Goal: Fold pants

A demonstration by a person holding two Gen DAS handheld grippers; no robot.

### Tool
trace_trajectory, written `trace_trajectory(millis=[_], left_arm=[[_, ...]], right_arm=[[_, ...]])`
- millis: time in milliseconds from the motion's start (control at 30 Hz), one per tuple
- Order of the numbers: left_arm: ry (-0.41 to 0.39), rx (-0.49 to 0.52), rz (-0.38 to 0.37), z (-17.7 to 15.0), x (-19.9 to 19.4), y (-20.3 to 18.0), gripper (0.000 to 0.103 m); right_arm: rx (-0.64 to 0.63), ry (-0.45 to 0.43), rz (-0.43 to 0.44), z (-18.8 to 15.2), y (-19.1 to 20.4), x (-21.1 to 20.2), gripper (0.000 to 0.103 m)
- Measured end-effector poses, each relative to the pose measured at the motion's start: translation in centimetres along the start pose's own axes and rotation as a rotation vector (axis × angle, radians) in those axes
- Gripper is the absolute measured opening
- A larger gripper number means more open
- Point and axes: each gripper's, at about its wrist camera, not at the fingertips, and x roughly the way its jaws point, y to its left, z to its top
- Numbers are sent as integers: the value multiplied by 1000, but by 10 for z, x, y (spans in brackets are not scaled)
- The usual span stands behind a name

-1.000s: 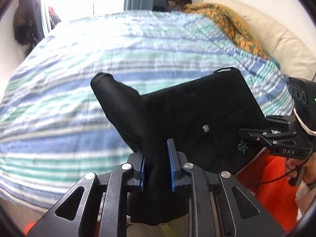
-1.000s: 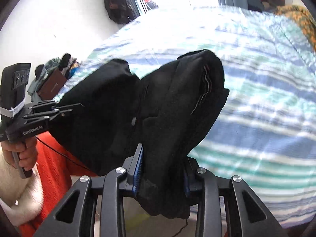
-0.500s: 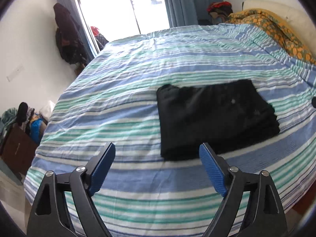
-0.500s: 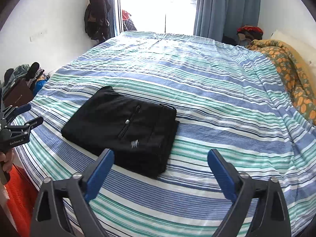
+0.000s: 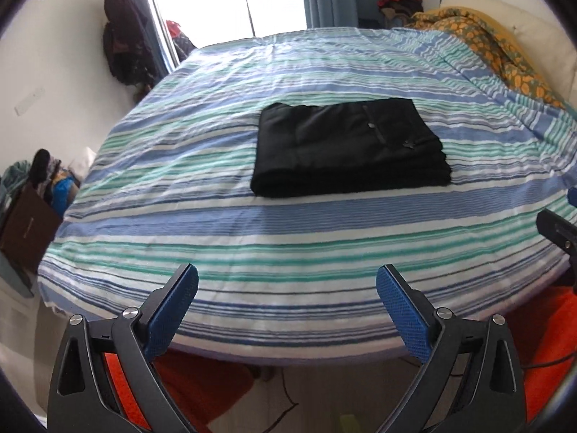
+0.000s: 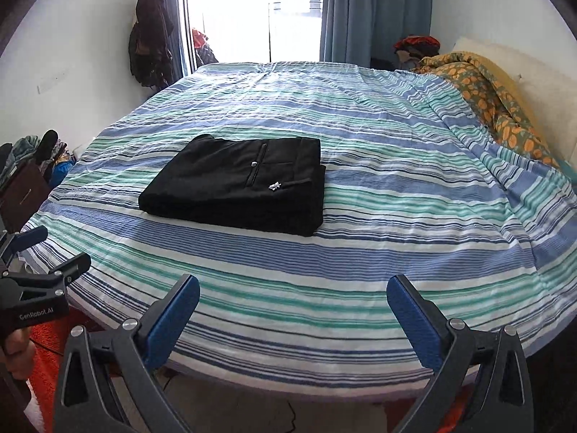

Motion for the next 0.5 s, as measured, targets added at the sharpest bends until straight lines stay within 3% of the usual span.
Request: trace_trajectory(millis=[100, 500], left_arm=[[9, -21, -63, -5, -8, 1, 100], [-4, -33, -44, -7, -25, 9, 100]], right_arm=[[-3, 9, 24, -3, 7, -12, 103], [-51, 8, 21, -8, 31, -29, 102]])
